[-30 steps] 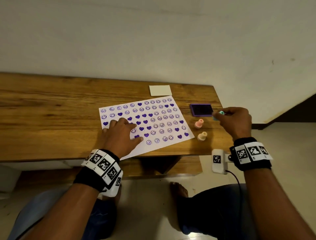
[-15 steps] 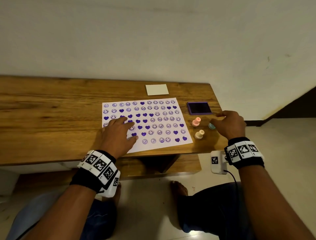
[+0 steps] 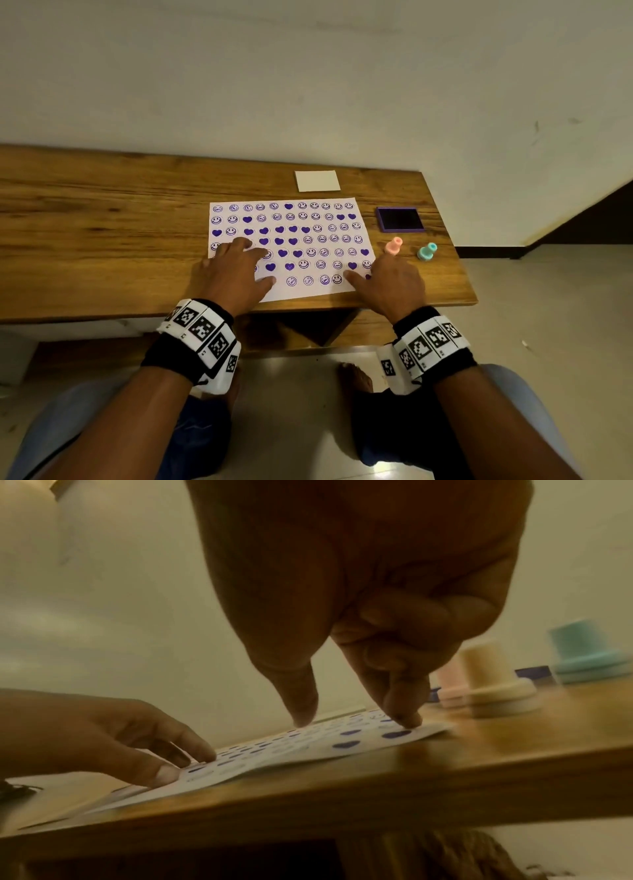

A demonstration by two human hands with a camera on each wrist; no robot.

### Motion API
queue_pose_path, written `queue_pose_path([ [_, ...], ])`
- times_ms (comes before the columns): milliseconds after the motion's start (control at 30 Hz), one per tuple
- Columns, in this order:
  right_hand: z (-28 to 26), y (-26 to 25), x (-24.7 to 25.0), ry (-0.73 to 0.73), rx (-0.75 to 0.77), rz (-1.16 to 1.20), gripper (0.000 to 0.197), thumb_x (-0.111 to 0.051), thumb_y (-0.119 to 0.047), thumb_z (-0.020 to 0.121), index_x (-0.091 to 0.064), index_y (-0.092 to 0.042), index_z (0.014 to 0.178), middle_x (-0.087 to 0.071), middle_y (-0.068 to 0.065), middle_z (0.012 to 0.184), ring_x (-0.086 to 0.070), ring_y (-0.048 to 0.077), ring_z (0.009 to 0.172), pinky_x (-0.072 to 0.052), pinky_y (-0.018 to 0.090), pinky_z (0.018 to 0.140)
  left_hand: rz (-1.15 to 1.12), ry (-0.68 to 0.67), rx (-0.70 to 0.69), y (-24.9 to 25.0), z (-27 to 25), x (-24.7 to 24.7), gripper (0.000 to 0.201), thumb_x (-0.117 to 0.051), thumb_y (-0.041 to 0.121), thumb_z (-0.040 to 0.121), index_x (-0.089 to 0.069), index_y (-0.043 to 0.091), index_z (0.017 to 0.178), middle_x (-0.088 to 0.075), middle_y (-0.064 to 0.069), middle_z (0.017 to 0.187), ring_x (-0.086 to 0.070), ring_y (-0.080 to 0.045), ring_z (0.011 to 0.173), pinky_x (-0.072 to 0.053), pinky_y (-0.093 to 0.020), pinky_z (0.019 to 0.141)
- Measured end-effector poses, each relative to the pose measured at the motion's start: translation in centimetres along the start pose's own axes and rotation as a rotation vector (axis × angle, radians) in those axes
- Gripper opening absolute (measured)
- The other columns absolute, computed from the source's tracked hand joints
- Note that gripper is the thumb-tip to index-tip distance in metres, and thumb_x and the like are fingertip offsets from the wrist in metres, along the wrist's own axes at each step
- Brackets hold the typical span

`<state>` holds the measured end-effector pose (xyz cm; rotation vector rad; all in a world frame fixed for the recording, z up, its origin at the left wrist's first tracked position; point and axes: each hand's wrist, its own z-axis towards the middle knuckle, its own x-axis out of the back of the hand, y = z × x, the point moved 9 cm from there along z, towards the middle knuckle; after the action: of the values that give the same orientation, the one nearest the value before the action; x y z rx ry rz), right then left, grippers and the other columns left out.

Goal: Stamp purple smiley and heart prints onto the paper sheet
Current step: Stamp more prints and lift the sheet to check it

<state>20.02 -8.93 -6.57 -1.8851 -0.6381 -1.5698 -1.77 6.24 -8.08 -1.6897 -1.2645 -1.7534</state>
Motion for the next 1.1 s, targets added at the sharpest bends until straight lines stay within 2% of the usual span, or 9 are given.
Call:
queue_pose_path([
  [133,-0.1,-1.1,-0.2,-0.038,0.046,0.095,0.066,-0.045,-0.083,0.079,-0.071,-0.022,0.083,-0.063,-0.002,0.074,-0.062,0.017,0.073,-0.052,0.031,0.065,-0.006,-0.011,0.015,-0.3,0.2,0.0,0.058,-0.062,0.051,0.083,-0.046,0.035,0.137,-0.036,0.005,0.147,-0.031,-0.022,0.135,-0.029,-0.049,0.106],
  [233,-0.2,-1.9,0.6,-0.020,0.117,0.329,0.062,-0.046,-0.079,0.082,-0.073,-0.030,0.111,-0.068,-0.006,0.098,-0.063,0.012,0.089,-0.051,0.030,0.072,-0.007,-0.021,0.013,-0.2,0.3,-0.1,0.058,-0.063,0.050,0.083,-0.046,0.034,0.137,-0.036,0.004,0.146,-0.031,-0.023,0.134,-0.029,-0.050,0.107],
  [333,0.1,-1.6,1.5,0.010,0.073,0.733,0.046,-0.058,-0.069,0.083,-0.071,-0.035,0.111,-0.065,-0.006,0.123,-0.060,0.014,0.110,-0.053,0.039,0.089,-0.004,-0.021,0.014,-0.3,0.3,0.0,0.058,-0.064,0.050,0.083,-0.047,0.034,0.136,-0.037,0.004,0.146,-0.031,-0.023,0.134,-0.029,-0.051,0.108],
  [467,1.2,0.2,1.6,0.031,-0.112,1.171,0.034,-0.070,-0.048,0.086,-0.059,-0.030,0.113,-0.072,0.000,0.112,-0.071,0.017,0.098,-0.060,0.042,0.082,-0.017,-0.020,0.006,-0.3,0.2,0.2,0.058,-0.065,0.050,0.083,-0.047,0.034,0.136,-0.037,0.004,0.146,-0.032,-0.023,0.134,-0.029,-0.050,0.107],
  [633,2.2,1.3,0.3,-0.097,-0.246,1.199,0.026,-0.073,-0.022,0.089,-0.062,-0.021,0.112,-0.077,0.005,0.091,-0.075,0.012,0.071,-0.057,0.026,0.055,-0.050,-0.012,0.010,-0.4,0.2,0.2,0.058,-0.068,0.049,0.080,-0.050,0.033,0.133,-0.040,0.004,0.144,-0.034,-0.023,0.132,-0.031,-0.048,0.107],
  [733,2.4,0.9,-0.2,-0.067,-0.154,0.995,0.002,-0.070,-0.022,0.091,-0.070,-0.024,0.090,-0.078,0.002,0.086,-0.075,0.014,0.072,-0.062,0.038,0.070,-0.067,0.002,0.009,-0.4,0.2,0.3,0.058,-0.069,0.048,0.080,-0.051,0.033,0.133,-0.042,0.004,0.142,-0.036,-0.023,0.130,-0.033,-0.047,0.107],
  [833,2.7,0.4,0.5,0.040,-0.040,0.885,0.012,-0.067,-0.027,0.091,-0.066,-0.032,0.080,-0.077,-0.005,0.083,-0.074,0.013,0.077,-0.062,0.047,0.074,-0.127,0.059,-0.001,-0.5,0.2,0.8,0.052,-0.069,0.043,0.080,-0.056,0.030,0.129,-0.049,0.000,0.135,-0.043,-0.025,0.123,-0.038,-0.041,0.101],
  [933,2.7,0.4,1.9,0.113,-0.021,1.082,0.007,-0.066,-0.024,0.094,-0.066,-0.028,0.089,-0.076,0.000,0.094,-0.074,0.020,0.086,-0.062,0.049,0.075,-0.266,0.220,-0.022,-0.4,0.0,2.7,0.033,-0.070,0.034,0.082,-0.066,0.024,0.114,-0.059,-0.002,0.116,-0.053,-0.023,0.107,-0.043,-0.036,0.091],
  [1100,2.3,0.5,4.4,0.176,-0.049,1.474,0.003,-0.063,-0.018,0.097,-0.065,-0.018,0.095,-0.076,0.011,0.102,-0.074,0.030,0.093,-0.057,0.026,0.055,-0.453,0.285,-0.115,1.2,-0.9,4.1,0.008,-0.069,0.026,0.082,-0.072,0.020,0.086,-0.068,0.006,0.083,-0.061,-0.005,0.076,-0.050,-0.020,0.068],
])
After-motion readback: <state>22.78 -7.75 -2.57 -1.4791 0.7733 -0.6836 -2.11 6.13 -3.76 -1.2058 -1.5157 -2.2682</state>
